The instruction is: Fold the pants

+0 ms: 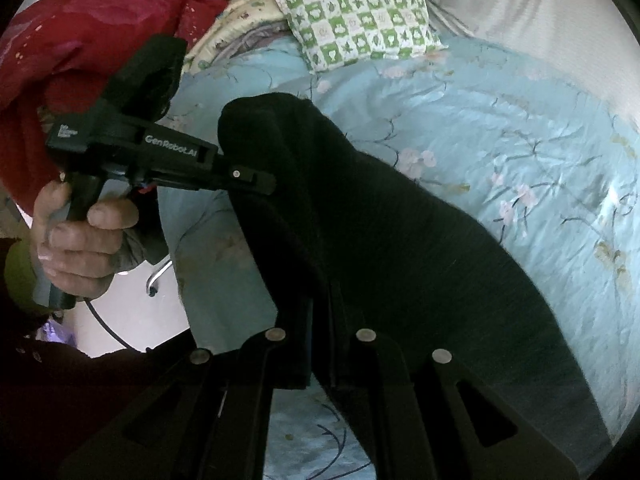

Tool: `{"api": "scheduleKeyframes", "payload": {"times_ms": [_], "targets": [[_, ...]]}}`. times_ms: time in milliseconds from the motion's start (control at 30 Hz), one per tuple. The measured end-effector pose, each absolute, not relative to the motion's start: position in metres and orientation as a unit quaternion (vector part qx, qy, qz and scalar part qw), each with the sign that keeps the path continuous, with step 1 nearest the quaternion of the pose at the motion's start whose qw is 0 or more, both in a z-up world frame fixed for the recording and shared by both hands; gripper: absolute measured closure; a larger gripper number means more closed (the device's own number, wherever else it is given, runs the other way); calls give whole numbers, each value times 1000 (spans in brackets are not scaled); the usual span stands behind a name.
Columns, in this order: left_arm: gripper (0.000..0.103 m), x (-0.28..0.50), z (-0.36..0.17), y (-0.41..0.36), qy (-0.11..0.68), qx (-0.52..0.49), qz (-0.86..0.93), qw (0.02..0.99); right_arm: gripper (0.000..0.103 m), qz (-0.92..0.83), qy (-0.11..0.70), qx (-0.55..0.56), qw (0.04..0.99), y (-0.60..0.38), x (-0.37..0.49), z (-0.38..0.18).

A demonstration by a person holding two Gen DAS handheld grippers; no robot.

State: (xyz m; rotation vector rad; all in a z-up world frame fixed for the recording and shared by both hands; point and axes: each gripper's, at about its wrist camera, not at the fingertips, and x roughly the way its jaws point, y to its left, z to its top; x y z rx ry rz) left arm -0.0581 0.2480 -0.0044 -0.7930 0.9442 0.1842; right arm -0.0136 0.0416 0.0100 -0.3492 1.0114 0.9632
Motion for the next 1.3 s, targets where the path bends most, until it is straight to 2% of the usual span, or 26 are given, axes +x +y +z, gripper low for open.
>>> {"api": "scheduleKeyframes", "payload": {"times_ms": [33,100,233,267,367,400,433,667,833,1067,1233,1300], "targets": [[94,-60,-6,250,444,-373,85,810,94,440,466,-161,751,43,-14,9],[85,-63,-9,254,449,-378,85,805,92,440,472,-159,747,43,-16,7],[78,-71,-3,259,452,-370,98,806,89,438,484,-155,742,43,-15,6],[74,-73,0,260,451,-362,103,809,87,437,486,-151,741,43,-15,7],[47,-81,8,264,451,-348,122,813,73,439,491,-132,741,40,-12,13],[46,-84,10,267,450,-349,127,812,67,440,491,-126,741,39,-12,14],[46,-86,10,271,450,-351,133,810,65,444,490,-115,741,37,-12,18],[45,-91,0,306,452,-382,164,789,65,446,481,-71,751,31,5,35],[41,-88,-6,328,446,-402,168,782,65,376,486,-23,789,12,59,41],[41,-72,-13,333,449,-394,163,785,65,333,541,-9,772,18,126,11],[44,-62,-16,325,444,-370,170,798,65,336,587,-68,733,44,128,-26],[48,-62,-16,324,441,-361,174,803,63,351,581,-79,730,49,118,-30]]}}
